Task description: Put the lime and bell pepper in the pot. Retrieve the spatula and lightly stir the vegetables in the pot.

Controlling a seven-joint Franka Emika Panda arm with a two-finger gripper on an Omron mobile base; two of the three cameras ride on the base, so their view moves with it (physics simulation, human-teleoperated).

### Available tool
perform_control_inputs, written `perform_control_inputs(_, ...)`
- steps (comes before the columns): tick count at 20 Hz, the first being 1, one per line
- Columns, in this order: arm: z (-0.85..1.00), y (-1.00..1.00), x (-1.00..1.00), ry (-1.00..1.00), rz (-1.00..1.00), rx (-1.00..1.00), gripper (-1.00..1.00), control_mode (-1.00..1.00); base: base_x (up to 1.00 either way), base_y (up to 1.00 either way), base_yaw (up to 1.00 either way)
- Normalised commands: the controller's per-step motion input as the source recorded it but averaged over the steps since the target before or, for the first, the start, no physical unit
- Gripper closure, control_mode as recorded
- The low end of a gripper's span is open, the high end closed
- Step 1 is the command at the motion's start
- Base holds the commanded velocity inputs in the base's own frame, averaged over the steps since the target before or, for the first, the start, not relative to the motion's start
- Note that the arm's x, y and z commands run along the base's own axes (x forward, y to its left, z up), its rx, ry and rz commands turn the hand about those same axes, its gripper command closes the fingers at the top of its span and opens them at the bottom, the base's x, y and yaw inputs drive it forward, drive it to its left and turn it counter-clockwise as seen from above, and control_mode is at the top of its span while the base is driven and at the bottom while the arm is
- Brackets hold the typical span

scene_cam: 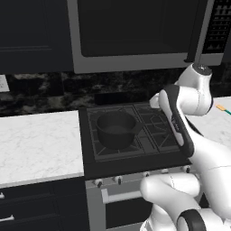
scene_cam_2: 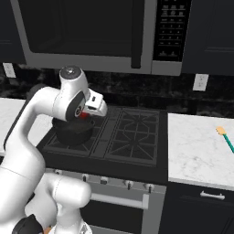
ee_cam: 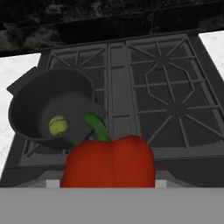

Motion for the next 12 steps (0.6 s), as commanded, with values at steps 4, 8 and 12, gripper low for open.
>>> perform_control_inputs(4, 0.01, 0.71, -0.06, -0.10, 0.06, 0.00, 1.00, -1.00, 0.00, 0.00, 0.00)
perform_control_inputs(8, 0.00, 0.72, -0.02, -0.09, 0.05, 0.00, 1.00, -1.00, 0.00, 0.00, 0.00)
perform_control_inputs(12, -0.02, 0.68, 0.11, -0.01, 0.00, 0.03, 1.00, -1.00, 0.00, 0.00, 0.00)
